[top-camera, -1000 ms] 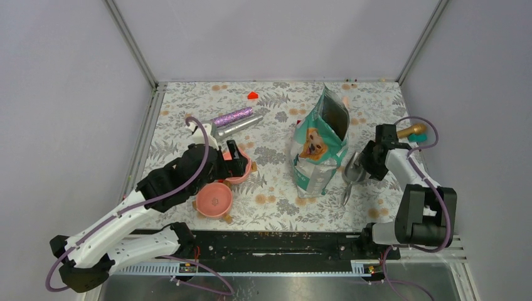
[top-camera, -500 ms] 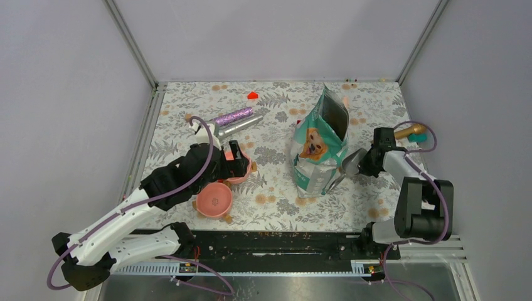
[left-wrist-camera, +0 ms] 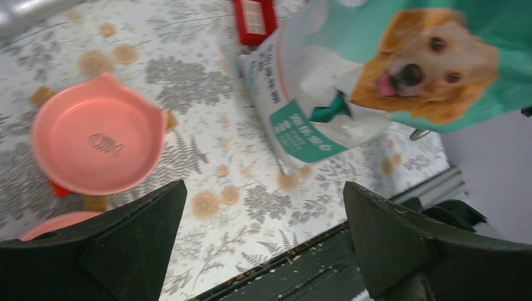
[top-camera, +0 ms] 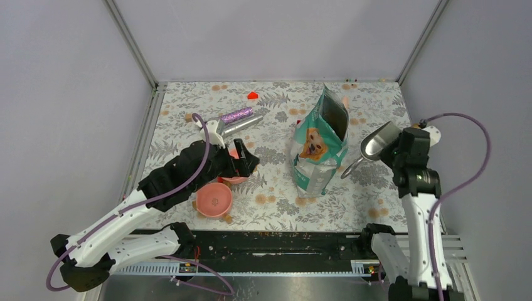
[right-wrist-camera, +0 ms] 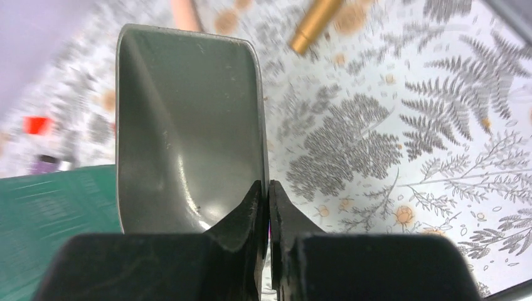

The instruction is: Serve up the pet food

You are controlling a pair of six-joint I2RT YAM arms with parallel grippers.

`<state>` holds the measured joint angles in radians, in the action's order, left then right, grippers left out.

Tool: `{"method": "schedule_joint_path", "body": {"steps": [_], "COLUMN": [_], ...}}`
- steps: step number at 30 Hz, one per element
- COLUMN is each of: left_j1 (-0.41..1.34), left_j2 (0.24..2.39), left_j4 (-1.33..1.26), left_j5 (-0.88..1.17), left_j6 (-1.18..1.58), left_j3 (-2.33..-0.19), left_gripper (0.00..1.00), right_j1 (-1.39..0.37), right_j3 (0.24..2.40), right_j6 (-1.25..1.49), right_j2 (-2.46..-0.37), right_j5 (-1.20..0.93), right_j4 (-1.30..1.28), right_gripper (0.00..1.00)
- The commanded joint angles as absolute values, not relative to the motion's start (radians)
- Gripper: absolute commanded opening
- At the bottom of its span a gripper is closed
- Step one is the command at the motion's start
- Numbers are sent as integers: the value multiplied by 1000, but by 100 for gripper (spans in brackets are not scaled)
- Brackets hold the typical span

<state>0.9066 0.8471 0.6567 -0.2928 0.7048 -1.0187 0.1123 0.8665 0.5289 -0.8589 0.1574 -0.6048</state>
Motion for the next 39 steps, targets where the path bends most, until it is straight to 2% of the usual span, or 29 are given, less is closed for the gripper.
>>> {"method": "schedule_joint_path", "body": {"steps": [1, 10, 14, 18, 20, 25, 30, 34, 39], "left_j1": [909, 911, 910, 911, 912, 911, 911, 911, 912], "left_j2": [863, 1070, 1160, 1236, 1268, 1281, 1294, 1309, 1308], "left_j4": [382, 139, 71, 5, 4, 48, 14, -19, -30], "left_j5": [-112, 218, 313, 378, 411, 363, 371, 373, 340], "left_j6": [644, 586, 607, 639, 640, 600, 621, 644, 658], "left_j3": [-1055, -1254, -1319, -1361, -1387, -1390, -1379, -1358, -1336], "left_gripper": [99, 99, 99, 99, 99, 97, 89, 73, 62], "right_j1": [115, 111, 50, -142, -194, -245, -314, -350, -375], "right_j3": [1059, 1331, 1387, 1464, 1487, 1442, 1412, 1355, 1353], "right_j6": [569, 675, 760, 774, 804, 896, 916, 955, 940], "right_j2": [-729, -783, -827, -904, -947, -967, -984, -967, -976], "right_j5": [187, -139, -118, 26, 26, 25, 55, 75, 80], "right_j4": [-704, -684, -604, -564, -542, -430, -398, -334, -351], "right_gripper": [0, 0, 0, 0, 0, 0, 0, 0, 0]}}
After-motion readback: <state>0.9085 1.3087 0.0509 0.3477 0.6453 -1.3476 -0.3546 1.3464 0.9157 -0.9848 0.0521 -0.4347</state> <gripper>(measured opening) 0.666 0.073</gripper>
